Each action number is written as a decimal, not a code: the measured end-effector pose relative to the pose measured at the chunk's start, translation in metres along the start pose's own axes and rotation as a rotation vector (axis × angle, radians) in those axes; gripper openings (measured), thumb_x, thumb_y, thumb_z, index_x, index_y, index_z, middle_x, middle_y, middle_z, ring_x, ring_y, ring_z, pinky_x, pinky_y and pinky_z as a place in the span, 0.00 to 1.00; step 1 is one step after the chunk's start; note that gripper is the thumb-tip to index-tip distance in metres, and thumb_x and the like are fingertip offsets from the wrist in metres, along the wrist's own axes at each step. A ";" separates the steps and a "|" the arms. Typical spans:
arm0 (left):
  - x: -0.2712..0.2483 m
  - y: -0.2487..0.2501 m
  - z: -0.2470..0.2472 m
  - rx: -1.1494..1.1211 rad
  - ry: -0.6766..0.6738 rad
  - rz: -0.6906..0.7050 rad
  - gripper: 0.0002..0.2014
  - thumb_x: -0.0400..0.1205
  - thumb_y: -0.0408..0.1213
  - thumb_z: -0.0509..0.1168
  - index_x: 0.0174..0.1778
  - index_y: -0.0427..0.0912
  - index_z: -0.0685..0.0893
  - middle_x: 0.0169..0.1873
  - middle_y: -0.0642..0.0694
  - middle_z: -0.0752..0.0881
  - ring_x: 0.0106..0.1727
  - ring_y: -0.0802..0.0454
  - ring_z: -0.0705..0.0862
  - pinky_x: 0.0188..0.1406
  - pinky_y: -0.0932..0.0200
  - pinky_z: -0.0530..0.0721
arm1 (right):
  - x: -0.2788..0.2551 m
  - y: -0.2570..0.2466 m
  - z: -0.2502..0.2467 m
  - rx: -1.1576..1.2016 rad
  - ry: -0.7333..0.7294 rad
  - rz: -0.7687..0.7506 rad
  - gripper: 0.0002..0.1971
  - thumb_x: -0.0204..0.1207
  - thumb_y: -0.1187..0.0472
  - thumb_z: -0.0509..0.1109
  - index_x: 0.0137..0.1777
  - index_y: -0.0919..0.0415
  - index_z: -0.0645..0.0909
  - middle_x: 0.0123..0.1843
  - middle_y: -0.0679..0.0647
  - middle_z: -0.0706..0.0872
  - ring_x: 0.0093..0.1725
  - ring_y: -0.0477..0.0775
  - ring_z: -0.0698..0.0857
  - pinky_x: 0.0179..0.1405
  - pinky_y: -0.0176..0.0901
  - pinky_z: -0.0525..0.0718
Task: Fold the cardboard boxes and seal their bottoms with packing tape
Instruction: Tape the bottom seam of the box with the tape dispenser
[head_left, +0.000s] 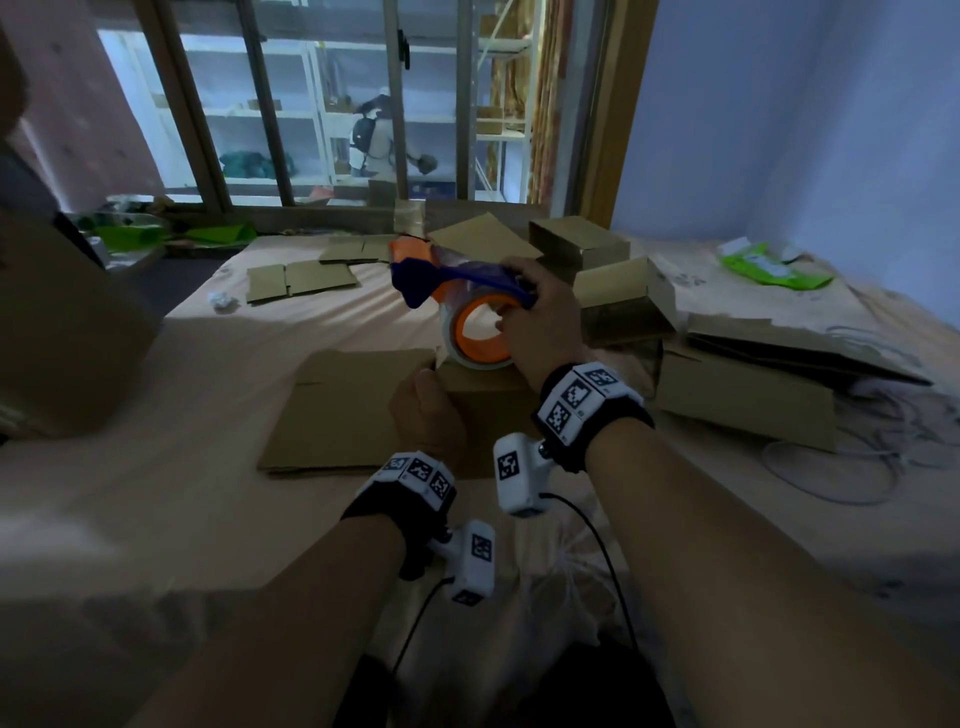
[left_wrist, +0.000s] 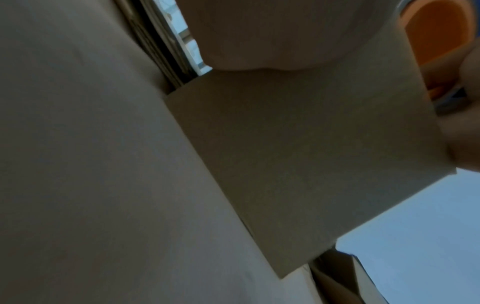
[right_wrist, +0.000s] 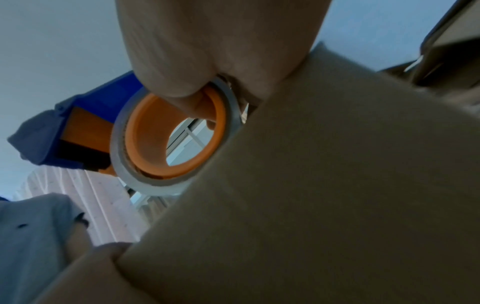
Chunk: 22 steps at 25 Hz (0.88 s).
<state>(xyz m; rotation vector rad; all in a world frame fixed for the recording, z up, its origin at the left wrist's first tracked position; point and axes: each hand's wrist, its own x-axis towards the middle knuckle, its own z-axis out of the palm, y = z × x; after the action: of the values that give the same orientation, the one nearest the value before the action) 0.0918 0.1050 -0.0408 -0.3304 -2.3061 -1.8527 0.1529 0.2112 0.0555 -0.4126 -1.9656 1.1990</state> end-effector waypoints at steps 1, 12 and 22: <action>0.004 -0.005 -0.003 -0.027 -0.027 0.009 0.09 0.86 0.21 0.57 0.56 0.26 0.82 0.51 0.28 0.84 0.55 0.36 0.80 0.46 0.59 0.69 | 0.000 -0.001 0.007 -0.003 -0.015 -0.001 0.27 0.70 0.75 0.67 0.65 0.50 0.81 0.55 0.47 0.83 0.57 0.53 0.84 0.57 0.56 0.88; -0.006 0.009 -0.022 -0.414 -0.097 0.036 0.26 0.84 0.44 0.50 0.78 0.41 0.75 0.73 0.46 0.79 0.72 0.54 0.77 0.73 0.59 0.73 | -0.003 0.002 0.020 -0.028 0.048 0.004 0.28 0.71 0.77 0.68 0.68 0.53 0.82 0.60 0.50 0.86 0.59 0.51 0.85 0.60 0.53 0.87; 0.001 -0.005 -0.015 -0.379 -0.361 -0.076 0.44 0.67 0.71 0.73 0.79 0.69 0.66 0.74 0.43 0.79 0.67 0.48 0.84 0.65 0.37 0.83 | 0.001 0.010 0.026 0.058 0.032 0.067 0.25 0.75 0.72 0.64 0.68 0.49 0.80 0.63 0.48 0.83 0.61 0.54 0.85 0.57 0.56 0.88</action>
<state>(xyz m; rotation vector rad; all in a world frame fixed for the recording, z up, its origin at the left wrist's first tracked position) 0.0896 0.0889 -0.0420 -0.6861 -2.1800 -2.4439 0.1315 0.2016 0.0408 -0.4681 -1.8982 1.2815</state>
